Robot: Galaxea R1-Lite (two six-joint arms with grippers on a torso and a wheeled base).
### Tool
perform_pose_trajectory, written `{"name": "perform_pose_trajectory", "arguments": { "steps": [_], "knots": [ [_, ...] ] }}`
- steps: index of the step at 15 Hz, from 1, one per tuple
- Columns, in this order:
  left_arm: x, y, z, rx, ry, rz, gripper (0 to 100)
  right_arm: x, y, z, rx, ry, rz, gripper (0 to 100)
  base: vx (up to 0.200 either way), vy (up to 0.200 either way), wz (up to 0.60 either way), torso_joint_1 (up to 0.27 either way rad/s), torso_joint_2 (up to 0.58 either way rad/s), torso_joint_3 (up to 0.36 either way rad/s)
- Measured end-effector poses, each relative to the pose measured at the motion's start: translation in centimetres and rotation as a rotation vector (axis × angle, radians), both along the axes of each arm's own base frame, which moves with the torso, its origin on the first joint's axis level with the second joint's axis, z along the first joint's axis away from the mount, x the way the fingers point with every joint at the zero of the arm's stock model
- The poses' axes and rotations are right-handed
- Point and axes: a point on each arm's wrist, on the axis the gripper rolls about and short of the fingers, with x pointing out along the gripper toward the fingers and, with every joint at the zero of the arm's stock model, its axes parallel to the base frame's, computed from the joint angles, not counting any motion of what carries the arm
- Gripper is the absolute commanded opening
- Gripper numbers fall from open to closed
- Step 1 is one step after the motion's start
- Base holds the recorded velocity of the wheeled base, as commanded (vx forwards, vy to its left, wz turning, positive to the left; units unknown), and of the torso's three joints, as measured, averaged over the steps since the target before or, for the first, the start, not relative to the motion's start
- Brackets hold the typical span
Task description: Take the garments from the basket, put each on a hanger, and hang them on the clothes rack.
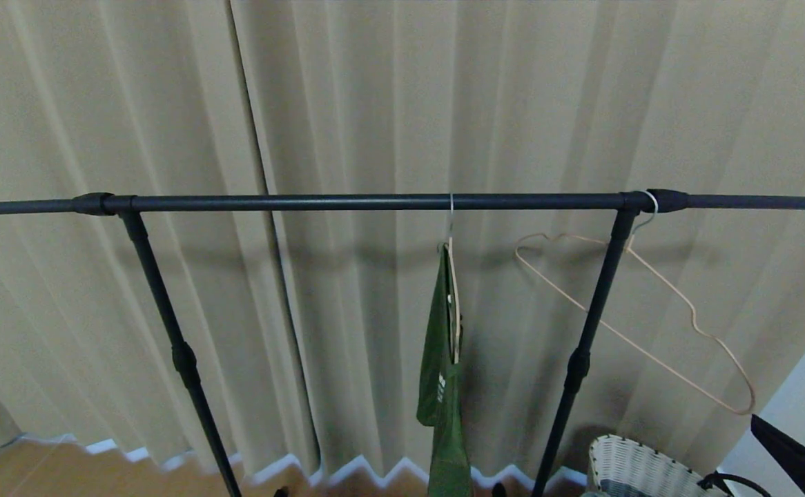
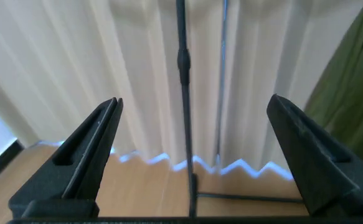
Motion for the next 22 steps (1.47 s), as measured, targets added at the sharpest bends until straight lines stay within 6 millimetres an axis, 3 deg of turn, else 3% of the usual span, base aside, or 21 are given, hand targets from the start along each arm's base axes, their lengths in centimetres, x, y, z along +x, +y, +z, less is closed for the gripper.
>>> {"name": "perform_pose_trajectory", "arguments": {
  "steps": [6, 12, 19, 22],
  "knots": [
    [0.1, -0.5, -0.5, -0.026, 0.003, -0.204, 100, -5.4, -1.7, -2.7, -0.012, 0.044, -0.105, 100, 0.0, 0.0, 0.0, 0.0, 0.0, 0.0],
    [0.3, -0.7, -0.7, 0.013, -0.012, -0.297, 100, -9.2, -2.3, -4.3, 0.011, -0.092, -0.122, 100, 0.0, 0.0, 0.0, 0.0, 0.0, 0.0],
    [0.3, -0.8, -0.7, -0.014, -0.029, -0.369, 100, -9.6, -2.1, -6.1, 0.086, -0.237, 0.053, 100, 0.0, 0.0, 0.0, 0.0, 0.0, 0.0],
    [0.4, -0.3, -0.8, -0.076, -0.041, -0.115, 100, -9.6, -2.0, -6.3, 0.096, -0.245, 0.069, 100, 0.0, 0.0, 0.0, 0.0, 0.0, 0.0]
  ]
}}
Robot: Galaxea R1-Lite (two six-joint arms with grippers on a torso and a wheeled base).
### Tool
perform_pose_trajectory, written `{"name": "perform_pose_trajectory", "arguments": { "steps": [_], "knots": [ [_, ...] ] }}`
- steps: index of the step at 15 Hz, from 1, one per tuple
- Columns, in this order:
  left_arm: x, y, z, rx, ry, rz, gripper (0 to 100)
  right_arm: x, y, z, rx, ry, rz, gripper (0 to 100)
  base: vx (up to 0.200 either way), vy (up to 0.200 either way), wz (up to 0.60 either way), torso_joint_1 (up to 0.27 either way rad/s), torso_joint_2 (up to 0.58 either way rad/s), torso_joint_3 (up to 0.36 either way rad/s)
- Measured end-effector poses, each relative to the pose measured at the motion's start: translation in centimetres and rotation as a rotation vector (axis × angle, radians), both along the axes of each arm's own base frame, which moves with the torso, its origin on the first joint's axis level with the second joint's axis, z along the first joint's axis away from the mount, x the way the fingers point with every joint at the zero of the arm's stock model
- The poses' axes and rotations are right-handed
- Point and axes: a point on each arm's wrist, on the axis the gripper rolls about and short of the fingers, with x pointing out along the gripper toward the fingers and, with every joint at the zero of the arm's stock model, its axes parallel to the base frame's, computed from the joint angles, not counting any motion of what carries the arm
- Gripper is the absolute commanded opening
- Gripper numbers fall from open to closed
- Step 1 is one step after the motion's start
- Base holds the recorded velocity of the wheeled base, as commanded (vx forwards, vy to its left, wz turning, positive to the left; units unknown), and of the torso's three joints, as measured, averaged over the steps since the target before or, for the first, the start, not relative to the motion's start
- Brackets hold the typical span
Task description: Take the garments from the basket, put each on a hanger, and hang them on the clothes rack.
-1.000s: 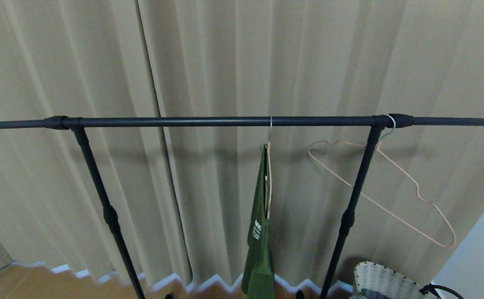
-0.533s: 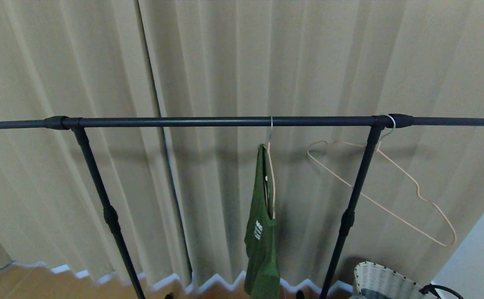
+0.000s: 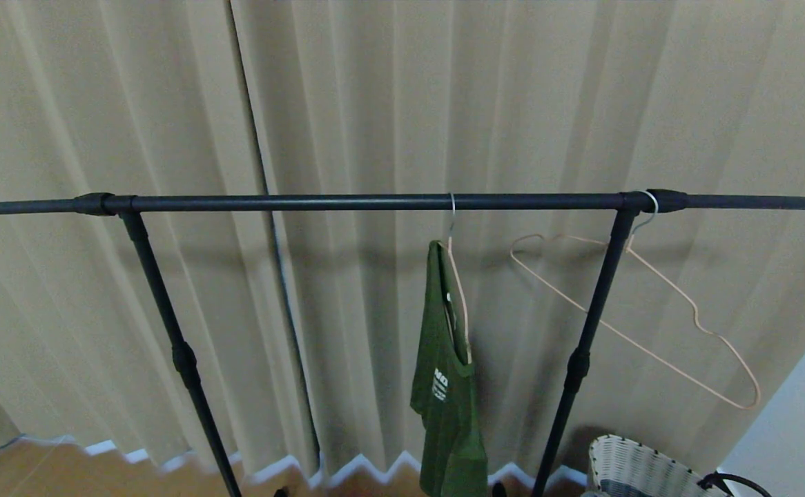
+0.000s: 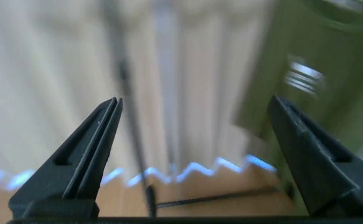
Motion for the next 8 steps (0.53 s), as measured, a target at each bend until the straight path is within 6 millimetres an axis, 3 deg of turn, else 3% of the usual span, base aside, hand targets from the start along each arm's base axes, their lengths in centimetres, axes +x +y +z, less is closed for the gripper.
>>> {"name": "perform_pose_trajectory", "arguments": {
  "steps": [2, 8],
  "knots": [
    [0.06, 0.26, -0.08, -0.034, -0.012, 0.117, 100, 0.21, 0.16, -0.03, 0.007, -0.041, 0.055, 100, 0.0, 0.0, 0.0, 0.0, 0.0, 0.0],
    [0.13, 0.11, -0.25, 0.01, -0.001, 0.048, 100, 0.51, 0.39, -0.69, 0.08, -0.052, 0.127, 100, 0.0, 0.0, 0.0, 0.0, 0.0, 0.0]
  ]
}}
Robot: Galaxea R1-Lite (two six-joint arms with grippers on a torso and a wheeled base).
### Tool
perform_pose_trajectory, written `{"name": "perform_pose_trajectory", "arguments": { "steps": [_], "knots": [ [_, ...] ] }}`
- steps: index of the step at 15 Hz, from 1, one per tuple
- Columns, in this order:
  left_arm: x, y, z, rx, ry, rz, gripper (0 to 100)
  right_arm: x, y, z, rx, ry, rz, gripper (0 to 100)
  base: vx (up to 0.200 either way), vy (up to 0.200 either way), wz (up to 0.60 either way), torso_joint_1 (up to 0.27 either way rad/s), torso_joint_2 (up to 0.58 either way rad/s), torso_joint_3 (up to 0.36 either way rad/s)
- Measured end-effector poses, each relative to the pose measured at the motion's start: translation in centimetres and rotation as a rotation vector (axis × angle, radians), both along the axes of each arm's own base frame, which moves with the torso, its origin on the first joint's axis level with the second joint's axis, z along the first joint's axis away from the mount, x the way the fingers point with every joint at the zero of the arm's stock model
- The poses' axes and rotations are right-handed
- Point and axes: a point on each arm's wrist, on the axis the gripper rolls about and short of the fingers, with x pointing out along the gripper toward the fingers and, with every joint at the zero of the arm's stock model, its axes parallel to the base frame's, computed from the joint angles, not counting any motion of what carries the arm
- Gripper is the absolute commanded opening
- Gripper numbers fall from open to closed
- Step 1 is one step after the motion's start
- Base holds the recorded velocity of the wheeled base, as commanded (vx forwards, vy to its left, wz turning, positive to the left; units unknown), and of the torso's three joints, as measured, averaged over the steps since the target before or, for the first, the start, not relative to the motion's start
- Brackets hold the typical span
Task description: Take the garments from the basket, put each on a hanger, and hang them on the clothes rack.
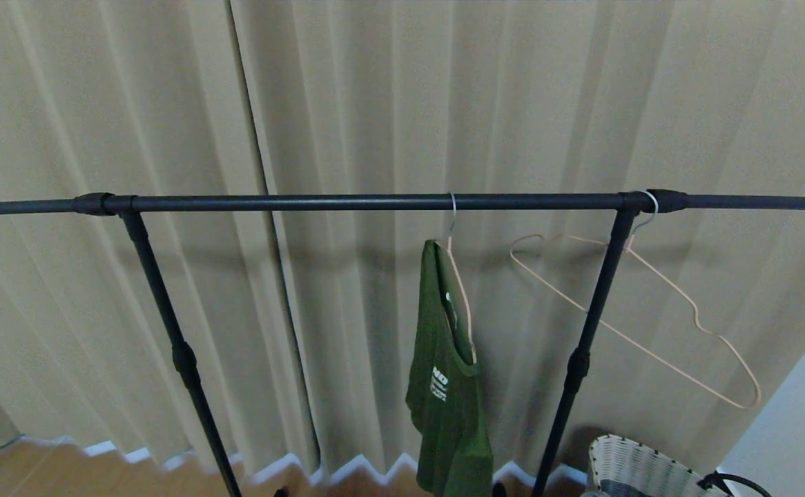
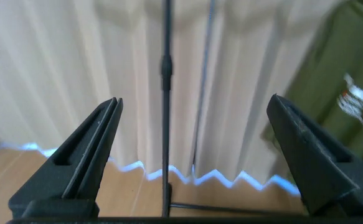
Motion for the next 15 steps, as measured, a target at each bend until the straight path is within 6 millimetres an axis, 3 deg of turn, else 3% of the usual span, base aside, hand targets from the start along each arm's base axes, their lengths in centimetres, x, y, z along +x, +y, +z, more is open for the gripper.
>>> {"name": "perform_pose_trajectory", "arguments": {
  "steps": [3, 6, 15],
  "knots": [
    [-0.02, -0.38, 0.08, 0.021, -0.004, -0.168, 100, 0.01, 0.01, -0.02, -0.017, -0.002, -0.011, 100, 0.0, 0.0, 0.0, 0.0, 0.0, 0.0],
    [-0.04, -0.38, 0.12, 0.017, -0.006, -0.172, 100, -0.2, 0.23, -0.11, -0.072, -0.026, -0.102, 100, 0.0, 0.0, 0.0, 0.0, 0.0, 0.0],
    [-0.04, -0.38, 0.13, 0.015, -0.007, -0.173, 100, -0.69, 0.4, -0.27, -0.022, -0.084, -0.122, 100, 0.0, 0.0, 0.0, 0.0, 0.0, 0.0]
  ]
}}
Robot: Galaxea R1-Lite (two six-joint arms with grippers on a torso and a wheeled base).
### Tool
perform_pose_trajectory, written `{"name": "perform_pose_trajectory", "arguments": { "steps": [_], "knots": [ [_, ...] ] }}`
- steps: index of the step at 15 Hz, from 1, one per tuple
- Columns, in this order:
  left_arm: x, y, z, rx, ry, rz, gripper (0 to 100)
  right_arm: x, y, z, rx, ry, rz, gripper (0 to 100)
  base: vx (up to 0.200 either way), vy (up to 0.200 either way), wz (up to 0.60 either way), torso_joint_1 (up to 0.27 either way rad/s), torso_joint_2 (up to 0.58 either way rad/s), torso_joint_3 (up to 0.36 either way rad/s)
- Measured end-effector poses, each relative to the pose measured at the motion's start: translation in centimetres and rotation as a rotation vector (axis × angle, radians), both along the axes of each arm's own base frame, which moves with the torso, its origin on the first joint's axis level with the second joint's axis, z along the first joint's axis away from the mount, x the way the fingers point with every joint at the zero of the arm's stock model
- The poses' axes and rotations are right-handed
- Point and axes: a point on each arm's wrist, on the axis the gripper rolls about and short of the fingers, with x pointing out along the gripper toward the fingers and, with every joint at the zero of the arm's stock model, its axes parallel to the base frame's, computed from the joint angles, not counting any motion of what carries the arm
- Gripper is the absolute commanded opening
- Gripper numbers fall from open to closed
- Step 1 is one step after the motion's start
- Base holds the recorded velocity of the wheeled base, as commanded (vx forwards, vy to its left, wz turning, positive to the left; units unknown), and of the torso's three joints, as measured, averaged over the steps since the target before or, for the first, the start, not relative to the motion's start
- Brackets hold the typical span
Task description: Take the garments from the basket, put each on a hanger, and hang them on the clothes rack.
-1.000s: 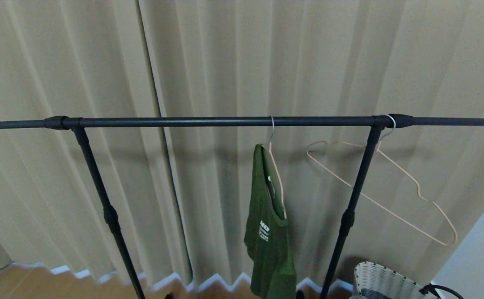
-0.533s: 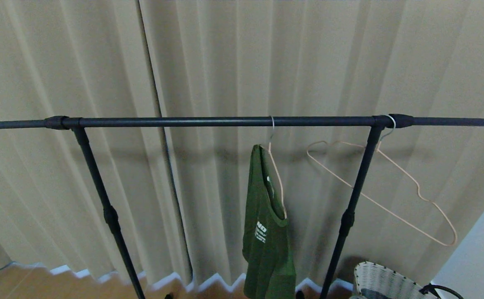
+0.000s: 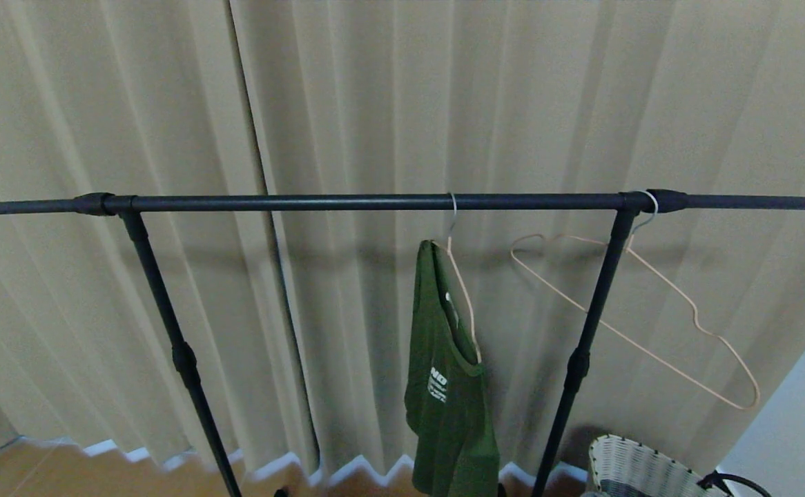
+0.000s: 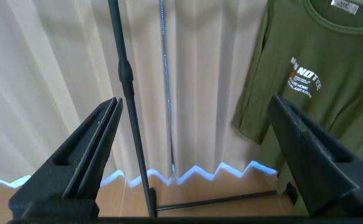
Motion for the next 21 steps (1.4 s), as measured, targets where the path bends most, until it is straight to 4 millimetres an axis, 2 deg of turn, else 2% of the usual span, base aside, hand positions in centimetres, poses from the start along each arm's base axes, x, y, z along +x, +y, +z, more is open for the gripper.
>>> {"name": "perform_pose_trajectory", "arguments": {
  "steps": [12, 21],
  "knots": [
    [0.0, 0.0, 0.03, 0.0, -0.002, 0.0, 100, 0.0, 0.0, 0.0, -0.004, -0.001, 0.001, 100, 0.0, 0.0, 0.0, -0.007, 0.02, 0.008],
    [0.0, 0.0, 0.0, 0.0, 0.0, 0.0, 100, 0.0, 0.01, -0.02, -0.004, 0.001, 0.001, 100, 0.0, 0.0, 0.0, -0.196, 0.48, 0.271]
  ]
}}
